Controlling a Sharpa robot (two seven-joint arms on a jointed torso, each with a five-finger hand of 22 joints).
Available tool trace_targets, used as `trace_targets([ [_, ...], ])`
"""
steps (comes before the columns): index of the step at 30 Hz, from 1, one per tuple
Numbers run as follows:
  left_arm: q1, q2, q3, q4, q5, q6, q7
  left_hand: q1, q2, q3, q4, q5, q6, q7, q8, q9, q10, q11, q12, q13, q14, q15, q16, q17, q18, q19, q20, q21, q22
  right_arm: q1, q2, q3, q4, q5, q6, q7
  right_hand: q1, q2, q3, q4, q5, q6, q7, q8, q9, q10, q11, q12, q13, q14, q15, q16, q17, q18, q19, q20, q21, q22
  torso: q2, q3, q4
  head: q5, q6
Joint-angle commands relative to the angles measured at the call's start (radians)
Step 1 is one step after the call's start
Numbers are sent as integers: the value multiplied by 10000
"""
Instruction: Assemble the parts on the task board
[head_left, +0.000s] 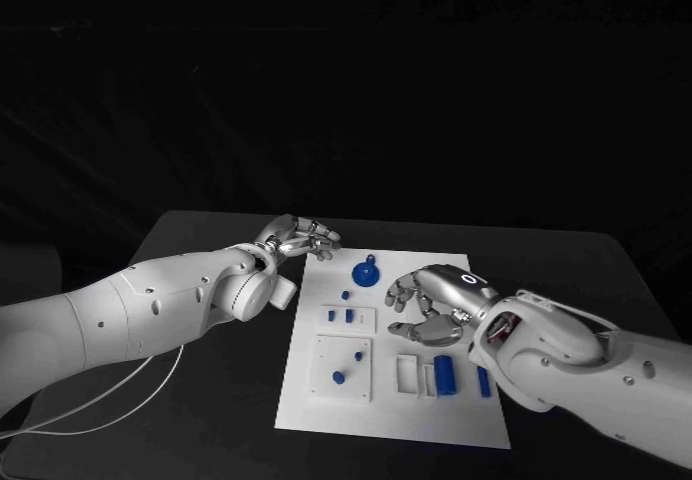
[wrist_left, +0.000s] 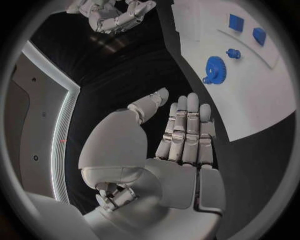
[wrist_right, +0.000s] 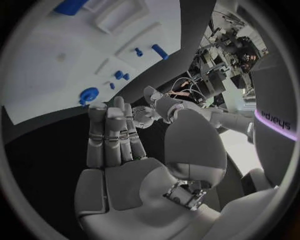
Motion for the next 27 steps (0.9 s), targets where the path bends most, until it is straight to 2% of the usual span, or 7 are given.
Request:
trace_targets([
  [1, 8, -23, 5, 6, 76, 128, 158, 6, 68, -41, 14, 19, -91, -3, 68, -14, 58, 9, -64, -18, 94, 10, -37, 14, 64, -32, 69, -38, 16, 193, -329, -13, 28, 2272, 1436, -235, -26, 84, -78, 84, 43, 75, -76, 73, 57, 700, -271, 377, 411, -38, -218, 42, -3, 460, 84, -46, -4, 180, -25, -4, -23, -84, 43],
  [6, -4, -52, -2, 1, 122, 169, 200, -13, 55, -54, 24, 12, -93, 0, 69, -17, 57, 11, -65, -21, 95, 12, -49, 25, 61, -33, 71, -43, 19, 422, -879, -16, -138, 3535, 2555, -917, -163, 235, -248, 211, 30, 288, -382, 317, 526, 308, -521, 2405, 3114, -8, -422, 130, 55, 460, 160, -105, -2, 168, -60, 7, -56, -190, 63],
  [7, -9, -48, -4, 3, 123, 179, 201, -20, 53, -58, 28, 11, -94, 1, 69, -18, 56, 12, -66, -23, 95, 13, -53, 30, 60, -32, 72, -44, 21, 425, -1008, -17, -158, 3692, 3347, -1279, -165, 357, -184, 296, 3, 219, -429, 279, 569, 897, -677, 3436, 3955, 11, -523, 149, 62, 460, 204, -113, 4, 166, -74, 8, -66, -226, 72],
  [8, -14, -51, -5, 5, 123, 182, 204, -26, 52, -62, 32, 9, -95, 2, 69, -19, 55, 12, -67, -24, 96, 13, -56, 33, 59, -32, 72, -46, 22, 426, -1079, -19, -164, 3763, 3564, -1392, -231, 140, -29, 340, 13, 139, -744, 220, 712, -163, -839, 5706, 6413, 111, -523, 343, 178, 460, 343, -165, 73, 192, -82, 7, -71, -247, 73],
  [9, -22, -65, -7, 11, 125, 175, 205, -32, 52, -64, 37, 9, -96, 2, 69, -20, 56, 12, -67, -25, 96, 14, -59, 36, 59, -32, 73, -47, 23, 427, -1126, -22, -158, 3771, 3650, -1567, -382, 417, 7, 404, -33, 168, -489, 229, 780, -540, -712, 5991, 6821, 39, -609, 369, 225, 460, 270, -174, 89, 222, -87, 6, -72, -262, 80],
  [11, -36, -75, -10, 9, 139, 182, 205, -37, 52, -67, 41, 8, -97, 3, 69, -20, 55, 13, -67, -26, 96, 14, -63, 39, 59, -32, 73, -48, 24, 427, -1185, -33, -157, 3774, 4178, -1998, -505, 440, 16, 440, -61, 174, -462, 218, 852, -563, -726, 6609, 7406, 62, -615, 550, 372, 460, 276, -182, 180, 237, -90, 10, -77, -295, 84],
  [27, -95, -138, -27, 88, 398, 253, 305, -176, 21, -130, 137, -26, -119, 12, 68, -38, 46, 20, -77, -45, 96, 21, -129, 101, 52, -35, 79, -77, 42, 423, -1592, -548, 371, 5182, 4212, -4095, -2039, 436, -46, 1607, -135, 335, -580, 354, 1401, -741, -844, 8475, 9223, 40, -760, 1455, 1140, 460, 424, -487, 915, 236, -103, -18, -91, -472, 67],
])
